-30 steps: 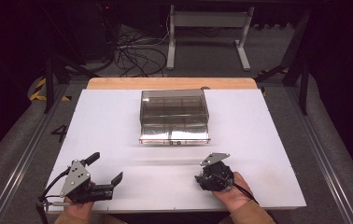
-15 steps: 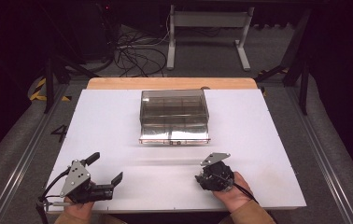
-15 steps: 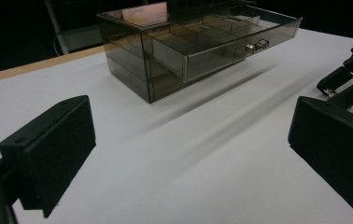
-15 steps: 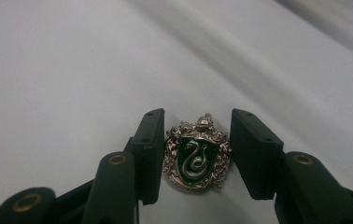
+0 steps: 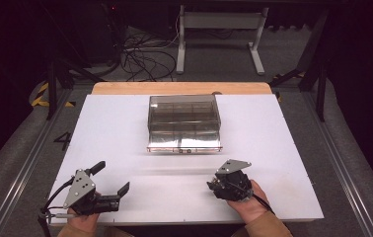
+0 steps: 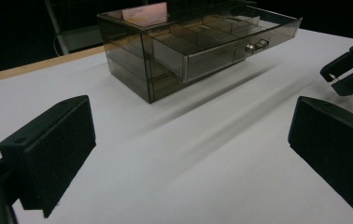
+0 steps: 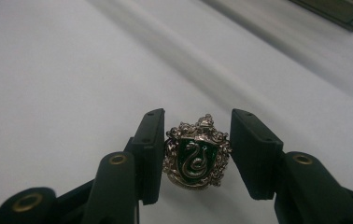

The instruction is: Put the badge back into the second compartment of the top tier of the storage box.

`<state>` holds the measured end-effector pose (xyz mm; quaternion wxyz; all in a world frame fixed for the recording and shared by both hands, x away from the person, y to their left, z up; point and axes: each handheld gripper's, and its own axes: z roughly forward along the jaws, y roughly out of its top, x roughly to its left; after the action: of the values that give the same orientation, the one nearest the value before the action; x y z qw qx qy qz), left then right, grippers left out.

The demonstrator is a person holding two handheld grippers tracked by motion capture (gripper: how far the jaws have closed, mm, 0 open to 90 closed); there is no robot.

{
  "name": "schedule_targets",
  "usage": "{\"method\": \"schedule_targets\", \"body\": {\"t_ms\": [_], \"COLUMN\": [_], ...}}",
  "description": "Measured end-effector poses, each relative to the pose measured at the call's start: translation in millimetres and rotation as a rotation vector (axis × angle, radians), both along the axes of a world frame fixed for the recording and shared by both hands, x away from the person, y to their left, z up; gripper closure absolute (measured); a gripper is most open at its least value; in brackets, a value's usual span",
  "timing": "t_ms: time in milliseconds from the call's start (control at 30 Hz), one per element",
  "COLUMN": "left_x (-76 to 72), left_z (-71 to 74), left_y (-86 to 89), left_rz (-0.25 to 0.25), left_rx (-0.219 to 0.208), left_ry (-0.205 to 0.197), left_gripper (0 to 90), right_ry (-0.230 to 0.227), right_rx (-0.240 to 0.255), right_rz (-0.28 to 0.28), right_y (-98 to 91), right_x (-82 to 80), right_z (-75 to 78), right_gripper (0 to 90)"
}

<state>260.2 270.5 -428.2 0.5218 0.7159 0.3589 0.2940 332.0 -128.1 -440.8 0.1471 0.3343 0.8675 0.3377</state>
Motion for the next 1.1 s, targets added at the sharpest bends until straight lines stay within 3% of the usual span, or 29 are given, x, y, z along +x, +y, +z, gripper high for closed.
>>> {"method": "schedule_targets", "body": {"t_ms": [400,1100], "left_x": [-0.1,0.1], "left_z": [0.1,0.1], "left_y": [-0.1,-0.5], "left_rz": [-0.001,-0.001], "left_rx": [0.002,0.009], "left_ry": [0.0,0.001], "left_gripper": [1.6,1.6], "right_ry": [-0.056,-0.07], "right_rx": [0.072,0.093], "right_rz": [0.018,0.058], "right_y": [-6.0,-7.1], "right_x": [-3.4,-2.8], "right_z": [8.4,19.4], "right_gripper": [56.8,56.8]}}
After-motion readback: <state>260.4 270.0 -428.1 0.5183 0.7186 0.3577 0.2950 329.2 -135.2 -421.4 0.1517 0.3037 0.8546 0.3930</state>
